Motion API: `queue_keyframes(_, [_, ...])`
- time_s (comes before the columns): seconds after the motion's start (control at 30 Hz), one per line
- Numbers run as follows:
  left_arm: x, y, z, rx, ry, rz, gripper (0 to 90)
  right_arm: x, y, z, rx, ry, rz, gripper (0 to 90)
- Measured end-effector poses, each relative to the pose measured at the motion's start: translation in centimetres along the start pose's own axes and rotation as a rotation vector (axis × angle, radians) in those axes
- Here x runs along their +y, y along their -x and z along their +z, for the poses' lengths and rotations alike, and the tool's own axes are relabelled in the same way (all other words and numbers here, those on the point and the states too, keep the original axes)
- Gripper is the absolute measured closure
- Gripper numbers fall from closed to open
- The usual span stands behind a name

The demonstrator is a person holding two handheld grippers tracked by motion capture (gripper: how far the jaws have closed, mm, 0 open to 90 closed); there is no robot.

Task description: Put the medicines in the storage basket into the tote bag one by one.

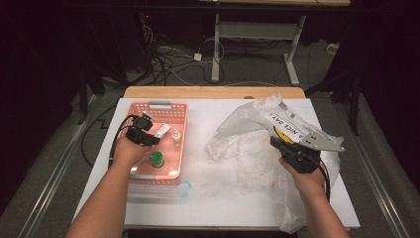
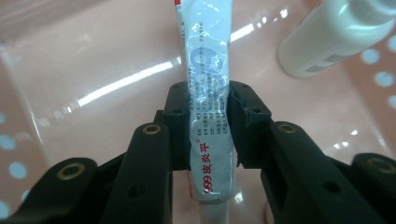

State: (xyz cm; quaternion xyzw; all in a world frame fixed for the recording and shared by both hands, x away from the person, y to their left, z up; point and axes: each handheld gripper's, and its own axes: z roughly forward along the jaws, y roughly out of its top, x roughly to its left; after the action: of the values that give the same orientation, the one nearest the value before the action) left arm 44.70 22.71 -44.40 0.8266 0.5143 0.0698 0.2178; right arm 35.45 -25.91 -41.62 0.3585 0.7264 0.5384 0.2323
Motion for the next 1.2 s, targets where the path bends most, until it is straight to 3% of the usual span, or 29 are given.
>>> queue_keyframes(0.27, [-1.7, -0.4, -2.2, -0.050, 0.111, -0.041, 69.1, 0.1, -0.1, -0.1, 0.002, 0.003, -0.005, 90.0])
queue_keyframes(0.43, [-2.5, 0.0, -3.7, -0.078, 0.182, -0.041, 69.1, 0.1, -0.1, -0.1, 0.000, 0.005, -0.010, 90.0])
queue_keyframes(0.67, [-3.7, 1.6, -5.0, -0.098, 0.250, 0.026, 69.0, 0.1, -0.1, -0.1, 0.003, 0.005, -0.011, 90.0])
queue_keyframes(1.2, [-6.3, 5.1, -7.0, -0.111, 0.389, 0.086, 69.0, 0.2, -0.4, -0.3, 0.007, 0.008, -0.015, 90.0])
